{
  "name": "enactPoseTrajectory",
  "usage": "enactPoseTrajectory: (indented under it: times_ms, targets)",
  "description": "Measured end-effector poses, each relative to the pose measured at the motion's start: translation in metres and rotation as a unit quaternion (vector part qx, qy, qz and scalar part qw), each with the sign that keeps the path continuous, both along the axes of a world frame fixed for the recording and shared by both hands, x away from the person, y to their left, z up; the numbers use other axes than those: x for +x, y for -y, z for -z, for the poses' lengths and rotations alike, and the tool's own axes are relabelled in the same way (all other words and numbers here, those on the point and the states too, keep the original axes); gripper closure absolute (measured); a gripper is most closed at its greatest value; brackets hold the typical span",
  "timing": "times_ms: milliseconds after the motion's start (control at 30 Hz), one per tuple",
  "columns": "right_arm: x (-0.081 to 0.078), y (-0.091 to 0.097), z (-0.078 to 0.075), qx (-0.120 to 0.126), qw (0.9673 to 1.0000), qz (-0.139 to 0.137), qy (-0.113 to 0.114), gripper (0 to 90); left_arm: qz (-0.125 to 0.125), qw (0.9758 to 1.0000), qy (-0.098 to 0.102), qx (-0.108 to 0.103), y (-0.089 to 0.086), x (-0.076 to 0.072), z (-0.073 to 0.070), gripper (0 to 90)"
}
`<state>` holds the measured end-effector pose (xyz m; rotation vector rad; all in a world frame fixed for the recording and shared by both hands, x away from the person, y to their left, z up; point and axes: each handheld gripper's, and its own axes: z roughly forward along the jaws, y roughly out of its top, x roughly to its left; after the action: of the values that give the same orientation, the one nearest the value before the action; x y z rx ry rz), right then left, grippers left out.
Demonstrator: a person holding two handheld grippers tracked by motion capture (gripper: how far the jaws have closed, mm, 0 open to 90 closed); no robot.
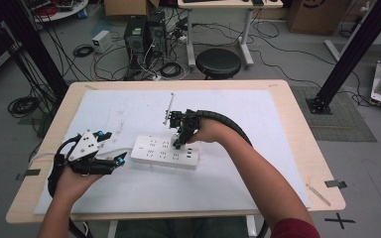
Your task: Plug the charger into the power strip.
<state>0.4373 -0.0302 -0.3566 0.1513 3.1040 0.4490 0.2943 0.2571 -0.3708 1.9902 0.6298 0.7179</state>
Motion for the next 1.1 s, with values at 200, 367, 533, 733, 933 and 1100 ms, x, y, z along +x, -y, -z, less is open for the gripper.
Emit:
enactPoseTrajectory:
  times_ms: [200,367,533,733,933,1100]
  targets:
    - [0.0,-0.002,0.003,-0.009,1.0,-0.003,0.001,63.2,-0.004,1.0,-0.001,-0.001,-0.004,0.001,-0.001,20.4]
    - [-0.003,-0.004,0.004,-0.012,0.9999,-0.007,0.009,63.3,-0.008,1.0,-0.003,0.001,-0.004,0.005,-0.003,20.4]
    - [-0.005,-0.007,0.004,-0.019,0.9997,-0.004,0.017,63.4,-0.005,1.0,0.0,0.006,-0.002,0.01,-0.01,20.4]
    - [-0.009,-0.012,0.004,-0.033,0.9986,-0.022,0.036,63.4,-0.006,1.0,-0.002,0.008,-0.001,0.013,-0.011,20.4]
    - [-0.007,-0.015,0.011,-0.051,0.9981,-0.018,0.029,63.4,-0.01,0.9999,-0.005,0.009,-0.003,0.017,-0.012,20.4]
    - [-0.004,-0.015,0.016,-0.039,0.9991,-0.008,0.016,63.6,-0.015,0.9998,-0.005,0.012,-0.005,0.022,-0.016,20.3]
